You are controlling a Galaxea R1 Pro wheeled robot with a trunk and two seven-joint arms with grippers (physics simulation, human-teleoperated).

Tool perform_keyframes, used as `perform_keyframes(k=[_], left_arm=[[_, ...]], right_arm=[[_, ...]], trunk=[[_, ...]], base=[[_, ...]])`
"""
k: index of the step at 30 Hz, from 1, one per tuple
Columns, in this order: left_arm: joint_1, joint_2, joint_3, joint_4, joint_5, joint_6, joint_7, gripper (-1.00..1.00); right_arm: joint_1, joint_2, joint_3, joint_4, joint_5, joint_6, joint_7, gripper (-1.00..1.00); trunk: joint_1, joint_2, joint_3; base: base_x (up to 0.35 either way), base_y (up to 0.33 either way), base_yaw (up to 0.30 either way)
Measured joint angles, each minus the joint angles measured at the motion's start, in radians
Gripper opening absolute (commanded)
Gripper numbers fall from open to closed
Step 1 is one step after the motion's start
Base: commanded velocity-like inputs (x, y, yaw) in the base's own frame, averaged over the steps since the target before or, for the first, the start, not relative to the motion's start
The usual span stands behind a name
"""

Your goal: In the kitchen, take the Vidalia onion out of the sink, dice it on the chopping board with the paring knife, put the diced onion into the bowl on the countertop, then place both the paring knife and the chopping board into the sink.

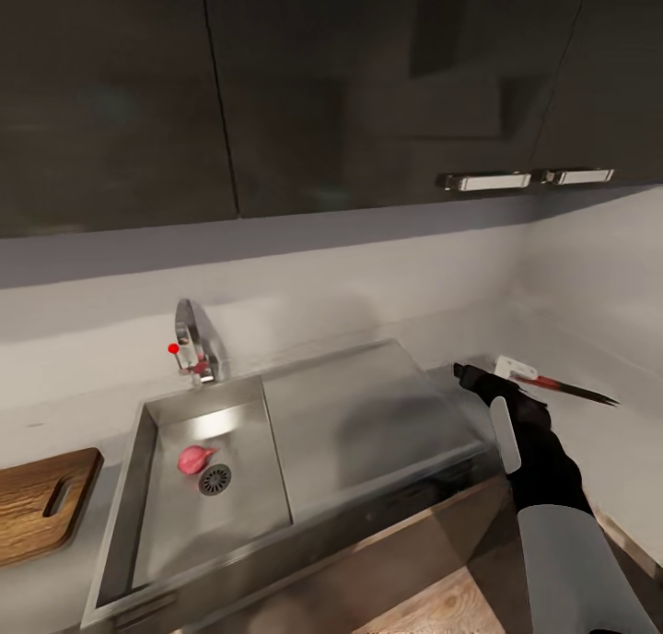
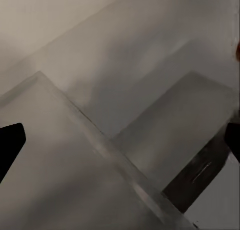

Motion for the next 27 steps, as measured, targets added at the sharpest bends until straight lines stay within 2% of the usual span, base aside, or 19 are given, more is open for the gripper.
perform_keyframes(k=[8, 15, 21, 27], left_arm=[[0.000, -0.002, 0.000, 0.000, 0.000, 0.000, 0.000, 1.00], [0.000, -0.002, 0.000, 0.000, 0.000, 0.000, 0.000, 1.00], [0.000, -0.003, 0.000, 0.000, 0.000, 0.000, 0.000, 1.00], [0.000, -0.002, 0.000, 0.000, 0.000, 0.000, 0.000, 1.00]], right_arm=[[0.000, 0.000, -0.001, -0.002, -0.001, 0.047, 0.001, 1.00], [0.000, 0.000, -0.001, -0.017, -0.001, 0.058, 0.001, 1.00], [0.000, 0.000, 0.001, -0.019, 0.000, 0.059, 0.001, 1.00], [0.000, 0.000, 0.001, -0.019, 0.000, 0.060, 0.001, 1.00]], trunk=[[0.000, 0.000, 0.000], [0.000, 0.000, 0.000], [0.000, 0.000, 0.000], [0.000, 0.000, 0.000]], base=[[0.000, 0.000, -0.296], [0.000, 0.000, -0.290], [0.047, -0.034, -0.075], [0.230, -0.178, -0.006]])
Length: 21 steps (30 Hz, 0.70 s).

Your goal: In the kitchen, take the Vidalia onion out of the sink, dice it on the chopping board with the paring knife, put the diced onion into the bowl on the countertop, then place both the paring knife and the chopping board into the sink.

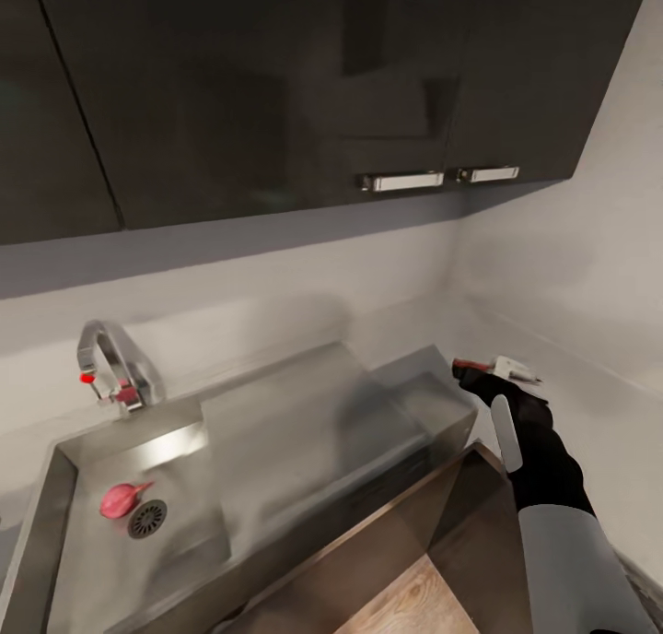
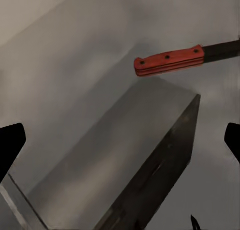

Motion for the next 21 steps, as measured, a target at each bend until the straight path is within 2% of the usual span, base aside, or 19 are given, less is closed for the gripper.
perform_keyframes(k=[5, 14, 21], left_arm=[[0.000, 0.000, 0.000, 0.000, 0.000, -0.001, 0.000, 1.00], [0.000, 0.000, 0.000, 0.000, 0.000, -0.001, 0.000, 1.00], [0.000, 0.000, 0.000, 0.000, 0.000, -0.001, 0.000, 1.00]], right_arm=[[0.000, 0.000, 0.000, 0.000, 0.000, 0.000, 0.000, 1.00], [0.000, 0.000, 0.000, 0.000, 0.000, 0.000, 0.000, 1.00], [-0.001, 0.004, 0.039, 0.000, 0.000, -0.004, 0.000, 1.00]], trunk=[[0.000, 0.000, 0.000], [0.000, 0.000, 0.000], [0.000, 0.000, 0.000]], base=[[0.155, -0.112, -0.001], [0.008, -0.006, 0.000], [0.000, 0.000, 0.000]])
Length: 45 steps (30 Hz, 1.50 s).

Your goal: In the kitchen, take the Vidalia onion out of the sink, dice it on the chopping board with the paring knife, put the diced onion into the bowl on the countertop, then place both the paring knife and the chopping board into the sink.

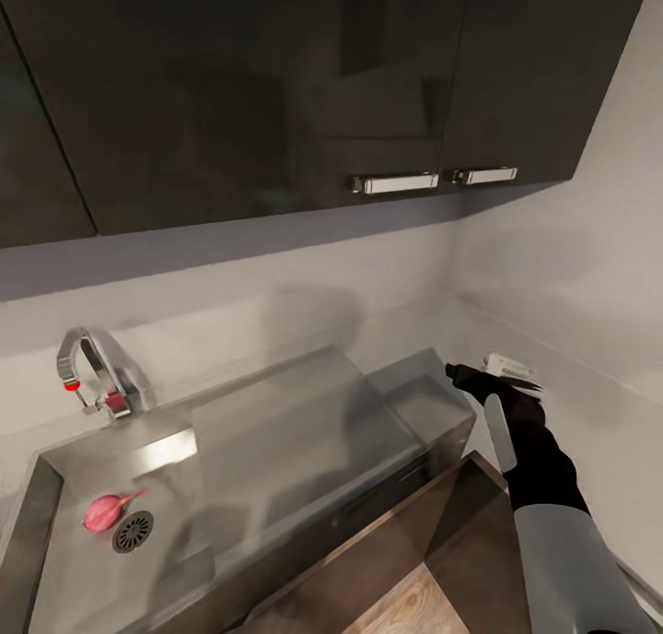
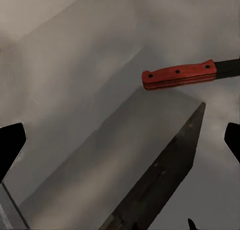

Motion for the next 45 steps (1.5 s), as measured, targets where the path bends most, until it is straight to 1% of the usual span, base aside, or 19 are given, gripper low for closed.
perform_keyframes(k=[2, 5, 8, 9, 11, 12, 13, 15, 20, 22, 23, 24, 27, 29, 33, 36, 37, 40, 45], left_arm=[[0.000, -0.001, 0.000, 0.000, 0.000, 0.000, 0.000, 1.00], [0.000, -0.002, 0.000, 0.000, 0.000, -0.001, -0.001, 1.00], [0.000, -0.004, -0.001, 0.000, 0.000, -0.001, -0.001, 1.00], [0.000, -0.004, -0.001, 0.000, 0.000, -0.001, -0.001, 1.00], [0.000, -0.004, -0.001, 0.000, 0.000, -0.001, -0.001, 1.00], [0.000, -0.005, -0.001, 0.000, 0.000, -0.001, -0.001, 1.00], [0.000, -0.006, -0.001, 0.000, 0.000, -0.001, -0.002, 1.00], [0.000, -0.009, -0.001, 0.000, -0.001, -0.001, -0.002, 1.00], [0.000, -0.010, -0.001, 0.000, -0.001, -0.001, -0.003, 1.00], [0.000, -0.011, -0.001, 0.000, -0.001, -0.001, -0.003, 1.00], [0.000, -0.011, -0.002, 0.000, -0.001, -0.001, -0.003, 1.00], [0.000, -0.013, -0.002, 0.000, -0.001, -0.001, -0.004, 1.00], [0.000, -0.017, -0.002, 0.000, -0.001, -0.001, -0.004, 1.00], [0.000, -0.022, -0.002, 0.001, -0.001, -0.001, -0.004, 1.00], [0.000, -0.028, -0.002, 0.002, -0.001, -0.001, -0.004, 1.00], [0.000, -0.030, -0.002, 0.003, -0.001, -0.001, -0.005, 1.00], [0.000, -0.035, -0.002, 0.003, -0.001, -0.001, -0.005, 1.00], [0.000, -0.043, -0.002, 0.003, -0.001, -0.001, -0.005, 1.00], [0.000, -0.047, -0.001, 0.003, -0.001, -0.001, -0.006, 1.00]], right_arm=[[-0.005, 0.009, 0.017, 0.000, 0.000, 0.000, -0.009, 1.00], [-0.023, 0.023, 0.024, 0.001, -0.004, 0.000, -0.054, 1.00], [-0.064, 0.032, 0.027, 0.004, -0.051, -0.001, -0.184, 1.00], [-0.105, 0.036, 0.029, 0.005, -0.132, -0.002, -0.298, 1.00], [-0.136, 0.037, 0.029, 0.006, -0.181, -0.001, -0.356, 1.00], [-0.191, 0.038, 0.030, 0.016, -0.261, -0.001, -0.460, 1.00], [-0.224, 0.038, 0.030, 0.029, -0.295, -0.001, -0.516, 1.00], [-0.289, 0.038, 0.030, 0.080, -0.354, -0.002, -0.618, 1.00], [-0.414, 0.036, 0.016, 0.250, -0.451, -0.004, -0.730, 1.00], [-0.456, 0.033, -0.026, 0.318, -0.489, -0.005, -0.767, 1.00], [-0.477, 0.033, -0.063, 0.351, -0.516, -0.006, -0.788, 1.00], [-0.503, 0.032, -0.110, 0.388, -0.560, -0.008, -0.814, 1.00], [-0.534, 0.031, -0.153, 0.437, -0.629, -0.025, -0.862, 1.00], [-0.546, 0.031, -0.199, 0.493, -0.685, -0.105, -0.934, 1.00], [-0.550, 0.029, -0.257, 0.547, -0.753, -0.220, -0.982, 1.00], [-0.551, 0.028, -0.283, 0.565, -0.774, -0.262, -0.991, 1.00], [-0.552, 0.027, -0.314, 0.577, -0.785, -0.303, -0.999, 1.00], [-0.552, 0.026, -0.347, 0.586, -0.797, -0.358, -1.029, 1.00], [-0.552, 0.026, -0.363, 0.589, -0.804, -0.429, -1.093, 1.00]], trunk=[[0.000, 0.000, 0.000], [0.000, 0.000, 0.000], [0.000, 0.000, 0.000], [0.000, 0.000, 0.000], [0.000, 0.000, 0.000], [0.000, 0.000, 0.000], [0.000, 0.000, 0.000], [0.000, 0.000, 0.000], [0.000, 0.000, 0.000], [0.000, 0.000, 0.000], [0.000, 0.000, 0.000], [0.000, 0.000, 0.000], [0.000, 0.000, 0.000], [0.000, 0.000, 0.000], [0.000, 0.000, 0.000], [0.000, 0.000, 0.000], [0.000, 0.000, 0.000], [0.000, 0.000, 0.000], [0.000, 0.000, 0.000]], base=[[0.000, 0.000, 0.000], [0.000, 0.000, 0.000], [0.000, 0.000, 0.000], [0.000, 0.000, 0.000], [0.000, 0.000, 0.000], [0.000, 0.000, 0.000], [0.000, 0.000, 0.000], [0.000, 0.000, 0.000], [0.000, 0.000, 0.000], [0.000, 0.000, 0.000], [0.000, 0.000, 0.000], [0.000, 0.000, 0.000], [0.000, 0.000, 0.000], [0.000, 0.000, 0.000], [0.000, 0.000, 0.000], [0.000, 0.000, 0.000], [0.000, 0.000, 0.000], [0.000, 0.000, 0.000], [0.000, 0.000, 0.000]])
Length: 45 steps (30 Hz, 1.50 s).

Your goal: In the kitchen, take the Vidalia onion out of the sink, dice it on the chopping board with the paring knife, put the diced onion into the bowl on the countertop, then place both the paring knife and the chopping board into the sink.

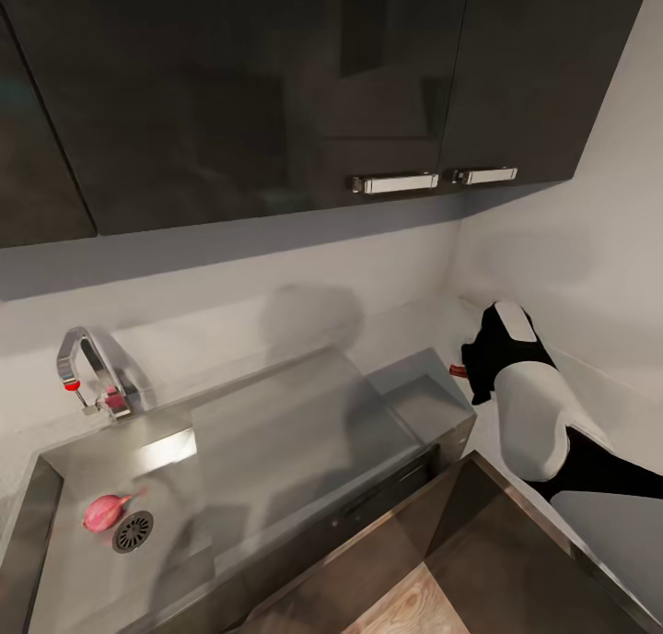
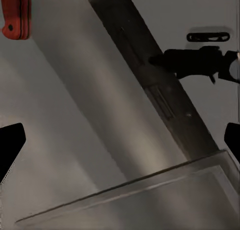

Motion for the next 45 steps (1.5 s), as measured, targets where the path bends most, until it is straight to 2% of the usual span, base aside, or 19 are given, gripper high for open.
perform_keyframes(k=[4, 6, 12, 21, 45], left_arm=[[0.000, 0.000, 0.000, 0.000, 0.000, 0.000, 0.000, 1.00], [0.000, 0.000, 0.000, 0.000, 0.000, 0.000, 0.000, 1.00], [0.000, 0.000, 0.000, 0.000, 0.000, 0.000, 0.000, 1.00], [0.000, 0.000, 0.000, 0.001, 0.000, 0.000, 0.000, 1.00], [0.000, 0.000, 0.000, 0.001, 0.000, 0.000, 0.000, 1.00]], right_arm=[[0.000, -0.004, -0.002, -0.003, -0.001, -0.028, -0.009, 1.00], [-0.002, -0.015, -0.002, -0.005, -0.001, -0.040, -0.014, 1.00], [-0.013, -0.024, -0.003, -0.014, -0.001, -0.047, -0.047, 1.00], [-0.015, -0.025, -0.002, -0.018, -0.002, -0.046, -0.068, 1.00], [-0.015, -0.025, -0.002, -0.018, -0.003, -0.047, -0.068, 1.00]], trunk=[[0.000, 0.000, 0.000], [0.000, 0.000, 0.000], [0.000, 0.000, 0.000], [0.000, 0.000, -0.001], [0.000, 0.000, -0.003]], base=[[0.000, 0.000, 0.000], [0.000, 0.000, 0.000], [0.000, 0.000, 0.000], [0.028, -0.019, 0.012], [0.041, -0.030, 0.006]])
